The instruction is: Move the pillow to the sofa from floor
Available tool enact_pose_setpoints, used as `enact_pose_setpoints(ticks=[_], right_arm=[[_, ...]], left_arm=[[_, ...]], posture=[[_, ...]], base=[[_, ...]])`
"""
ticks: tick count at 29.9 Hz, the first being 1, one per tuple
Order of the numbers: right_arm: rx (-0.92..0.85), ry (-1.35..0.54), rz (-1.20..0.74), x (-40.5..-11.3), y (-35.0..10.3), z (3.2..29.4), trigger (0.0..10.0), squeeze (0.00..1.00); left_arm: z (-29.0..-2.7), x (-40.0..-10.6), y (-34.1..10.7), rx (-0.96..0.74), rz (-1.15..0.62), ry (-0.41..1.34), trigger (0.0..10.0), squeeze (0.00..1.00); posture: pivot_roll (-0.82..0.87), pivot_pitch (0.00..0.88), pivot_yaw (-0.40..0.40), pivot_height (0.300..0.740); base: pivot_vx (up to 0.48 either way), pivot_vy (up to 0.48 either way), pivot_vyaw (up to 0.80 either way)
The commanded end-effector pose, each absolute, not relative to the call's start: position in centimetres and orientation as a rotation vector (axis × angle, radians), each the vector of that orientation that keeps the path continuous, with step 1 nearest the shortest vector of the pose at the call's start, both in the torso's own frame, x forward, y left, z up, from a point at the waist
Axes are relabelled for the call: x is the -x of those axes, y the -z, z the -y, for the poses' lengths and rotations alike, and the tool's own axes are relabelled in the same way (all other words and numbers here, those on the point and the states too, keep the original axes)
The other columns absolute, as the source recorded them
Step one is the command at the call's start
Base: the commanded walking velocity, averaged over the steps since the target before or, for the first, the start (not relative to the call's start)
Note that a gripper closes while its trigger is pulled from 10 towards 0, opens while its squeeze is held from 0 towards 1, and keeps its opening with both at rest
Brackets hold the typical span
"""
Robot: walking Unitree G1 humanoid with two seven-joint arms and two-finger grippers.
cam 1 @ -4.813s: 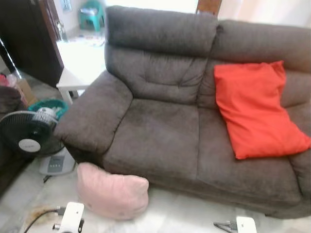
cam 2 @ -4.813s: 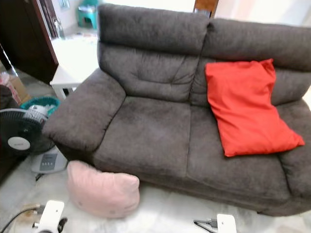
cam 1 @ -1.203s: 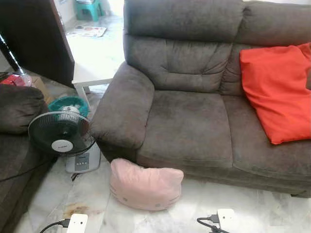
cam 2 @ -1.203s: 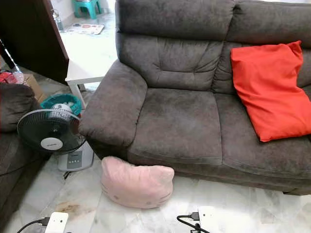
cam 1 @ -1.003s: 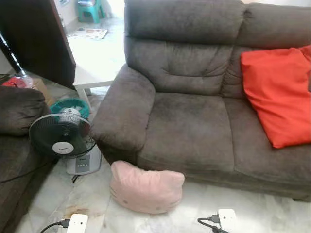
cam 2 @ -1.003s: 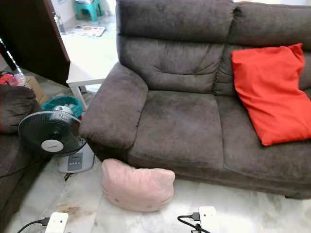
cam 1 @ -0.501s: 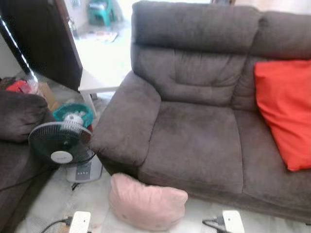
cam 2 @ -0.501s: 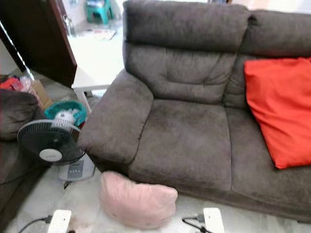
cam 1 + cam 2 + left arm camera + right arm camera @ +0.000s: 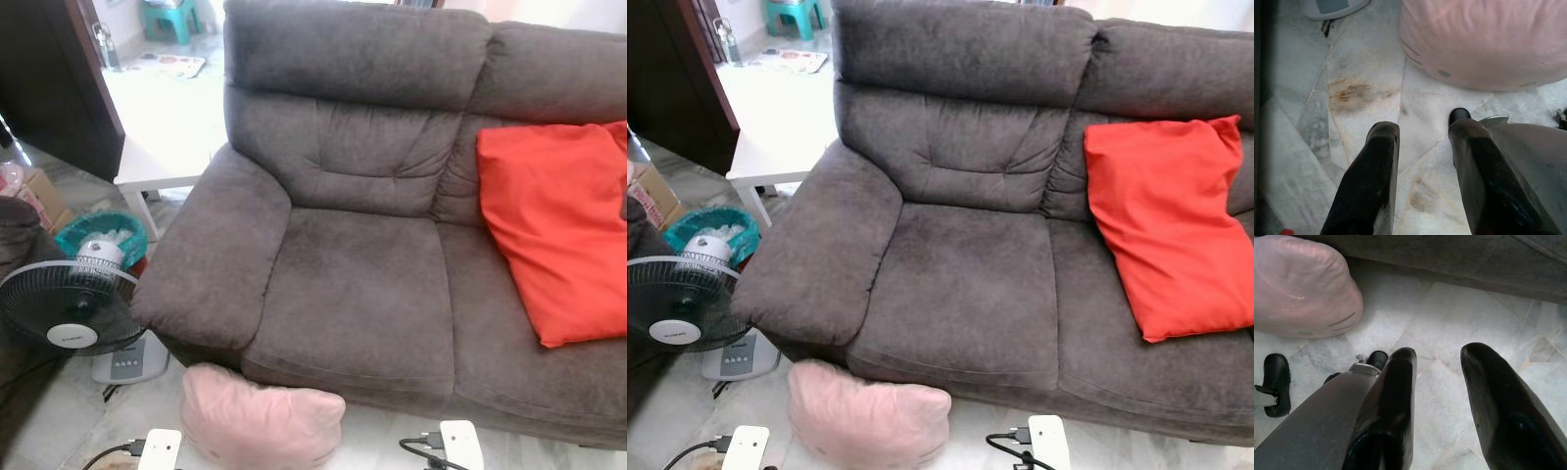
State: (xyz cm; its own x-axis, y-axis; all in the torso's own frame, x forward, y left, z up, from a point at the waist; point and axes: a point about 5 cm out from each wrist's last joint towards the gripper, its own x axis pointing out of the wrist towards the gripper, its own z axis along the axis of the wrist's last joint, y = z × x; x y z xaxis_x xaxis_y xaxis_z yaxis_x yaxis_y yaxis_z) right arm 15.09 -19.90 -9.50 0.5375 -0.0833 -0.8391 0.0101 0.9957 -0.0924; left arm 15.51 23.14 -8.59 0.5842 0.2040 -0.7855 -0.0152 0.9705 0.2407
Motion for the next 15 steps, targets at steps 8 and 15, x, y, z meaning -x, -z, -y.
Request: enact_pose_setpoints(ticks=[8,15], right_arm=[[0.076,0.066,-1.012,-14.8,9.6,20.06,10.0,0.0],[0.075,0.064,-1.008,-14.8,9.59,20.02,10.0,0.0]], left_arm=[[-23.3,-14.83,8.88,-0.218,-0.974,-0.137,10.0,0.0],[-23.32,-14.85,8.86,-0.22,-0.972,-0.134,10.0,0.0]], posture=[[0.14,0.084,-0.062,0.74],[0.14,0.083,-0.061,0.74]], base=[[0.0,0.0,0.0],[0.0,0.225,0.0]])
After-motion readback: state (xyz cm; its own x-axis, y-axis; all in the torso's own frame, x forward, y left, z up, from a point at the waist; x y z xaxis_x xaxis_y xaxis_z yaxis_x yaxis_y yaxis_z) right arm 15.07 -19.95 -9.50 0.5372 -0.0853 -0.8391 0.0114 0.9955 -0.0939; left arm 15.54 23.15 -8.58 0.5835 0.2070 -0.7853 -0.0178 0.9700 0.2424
